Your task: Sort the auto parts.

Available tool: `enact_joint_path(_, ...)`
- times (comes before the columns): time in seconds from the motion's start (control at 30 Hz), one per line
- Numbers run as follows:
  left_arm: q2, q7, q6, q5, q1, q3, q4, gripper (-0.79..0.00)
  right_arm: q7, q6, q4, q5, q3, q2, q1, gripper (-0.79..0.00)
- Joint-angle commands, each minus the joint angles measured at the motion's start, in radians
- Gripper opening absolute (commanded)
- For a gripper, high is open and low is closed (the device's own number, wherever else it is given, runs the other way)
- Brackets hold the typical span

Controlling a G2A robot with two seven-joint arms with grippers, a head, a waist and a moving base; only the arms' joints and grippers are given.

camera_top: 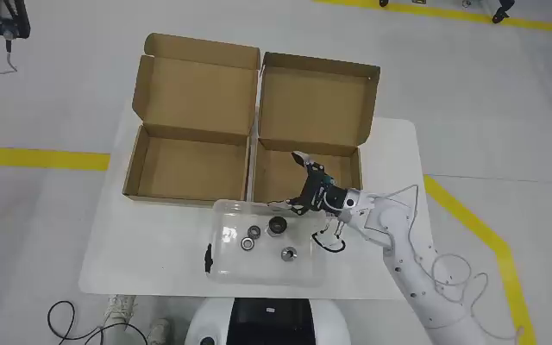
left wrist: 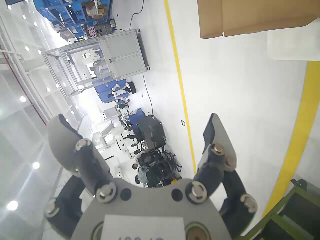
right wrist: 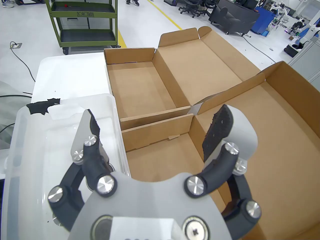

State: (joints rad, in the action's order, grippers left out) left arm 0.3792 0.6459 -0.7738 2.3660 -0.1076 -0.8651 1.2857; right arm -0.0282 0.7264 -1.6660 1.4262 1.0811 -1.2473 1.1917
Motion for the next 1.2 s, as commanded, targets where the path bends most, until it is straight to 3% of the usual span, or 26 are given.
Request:
enact_joint_path(0.0,0.0,0.0,0.0,0.0,0.0,0.0,0.0,-0.001,0.0,0.0,0.0,0.0,0.0,0.0,0.0,-0.001)
enact_joint_path(0.87,0.0,0.0,0.0,0.0,0.0,0.0,0.0,0.0,0.051,-0.01,-0.018,-0.04,-0.01,0.001,0.009,0.0)
enact_joint_path(1.17,0.0,0.0,0.0,0.0,0.0,0.0,0.0,0.0,0.149,0.155,-0.105,-0.097,0.01,0.024,0.059,0.0)
